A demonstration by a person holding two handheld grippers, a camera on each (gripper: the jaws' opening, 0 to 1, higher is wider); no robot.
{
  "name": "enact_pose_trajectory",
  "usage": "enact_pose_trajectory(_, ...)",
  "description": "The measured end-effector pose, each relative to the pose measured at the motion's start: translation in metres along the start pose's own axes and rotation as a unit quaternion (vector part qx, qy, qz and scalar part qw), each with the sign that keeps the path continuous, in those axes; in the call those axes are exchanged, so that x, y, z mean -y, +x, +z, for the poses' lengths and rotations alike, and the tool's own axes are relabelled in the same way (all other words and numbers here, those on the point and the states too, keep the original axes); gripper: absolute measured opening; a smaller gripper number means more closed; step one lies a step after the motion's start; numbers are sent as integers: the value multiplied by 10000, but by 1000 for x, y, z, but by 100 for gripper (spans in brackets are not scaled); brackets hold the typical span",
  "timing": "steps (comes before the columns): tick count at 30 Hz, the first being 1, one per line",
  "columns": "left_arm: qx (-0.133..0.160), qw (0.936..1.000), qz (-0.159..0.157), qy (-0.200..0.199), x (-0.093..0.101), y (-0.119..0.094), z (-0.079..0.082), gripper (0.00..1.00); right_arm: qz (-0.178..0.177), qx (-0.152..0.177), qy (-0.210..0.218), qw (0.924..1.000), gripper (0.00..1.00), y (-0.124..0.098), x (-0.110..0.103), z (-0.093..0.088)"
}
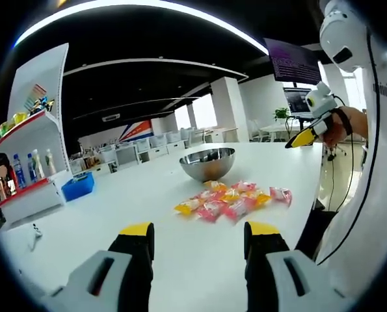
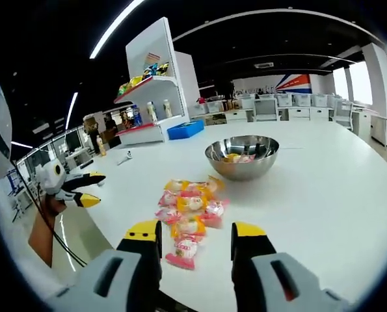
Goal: Pick up the marshmallows scattered on the table and place them into the bowl on the table
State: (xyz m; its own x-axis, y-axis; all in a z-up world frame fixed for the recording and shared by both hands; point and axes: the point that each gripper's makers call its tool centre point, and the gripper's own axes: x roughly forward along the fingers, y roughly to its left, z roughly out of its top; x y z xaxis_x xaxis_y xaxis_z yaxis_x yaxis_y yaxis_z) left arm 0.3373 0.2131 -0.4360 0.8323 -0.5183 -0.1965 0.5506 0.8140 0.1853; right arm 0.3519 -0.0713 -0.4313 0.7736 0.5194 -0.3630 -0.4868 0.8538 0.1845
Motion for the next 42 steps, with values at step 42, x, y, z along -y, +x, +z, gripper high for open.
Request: enact_pose_trajectory(42, 2, 10000, 89, -45, -4, -7, -4, 56, 202, -455, -35, 9988, 45, 22, -25, -22)
